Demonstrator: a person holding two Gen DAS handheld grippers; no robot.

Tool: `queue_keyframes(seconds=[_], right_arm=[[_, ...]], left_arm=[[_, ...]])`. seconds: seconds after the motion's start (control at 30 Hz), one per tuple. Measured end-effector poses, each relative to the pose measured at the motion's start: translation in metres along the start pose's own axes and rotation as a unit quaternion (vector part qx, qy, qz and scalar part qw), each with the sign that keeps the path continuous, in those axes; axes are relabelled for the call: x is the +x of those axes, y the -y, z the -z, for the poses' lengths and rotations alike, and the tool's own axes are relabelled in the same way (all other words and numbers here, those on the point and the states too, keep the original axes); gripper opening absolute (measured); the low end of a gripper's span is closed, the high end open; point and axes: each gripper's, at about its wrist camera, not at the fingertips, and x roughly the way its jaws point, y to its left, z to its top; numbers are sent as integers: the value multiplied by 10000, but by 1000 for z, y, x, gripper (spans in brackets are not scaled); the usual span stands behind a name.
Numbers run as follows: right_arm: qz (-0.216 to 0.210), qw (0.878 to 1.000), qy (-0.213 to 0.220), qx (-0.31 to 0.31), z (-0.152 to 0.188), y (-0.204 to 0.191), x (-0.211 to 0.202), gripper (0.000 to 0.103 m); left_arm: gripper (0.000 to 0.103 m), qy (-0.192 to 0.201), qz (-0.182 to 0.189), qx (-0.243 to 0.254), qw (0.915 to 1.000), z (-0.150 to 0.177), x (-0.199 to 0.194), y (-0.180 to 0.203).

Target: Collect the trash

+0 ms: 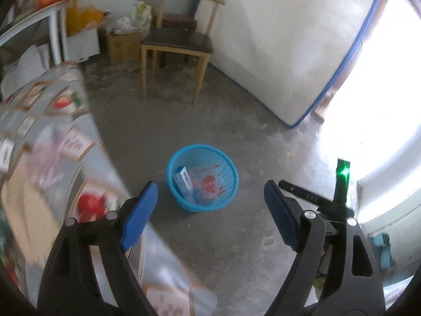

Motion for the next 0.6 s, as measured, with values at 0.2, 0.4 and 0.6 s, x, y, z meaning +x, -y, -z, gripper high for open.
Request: queue_keyframes(seconds=[0.2, 0.4, 0.6], right_arm=[[-932, 9935, -185, -634, 2, -85, -25, 73], [-1749, 9748, -587, -1255, 22, -191, -22, 73], [-2196, 9541, -1249, -1609, 54, -277, 10, 73]], left_arm=[[80, 548, -546, -307, 9965, 64, -75, -49], [80, 1163, -933, -1046, 9833, 126, -143, -119], [80, 2184, -717, -2461, 9416, 175, -191, -198]])
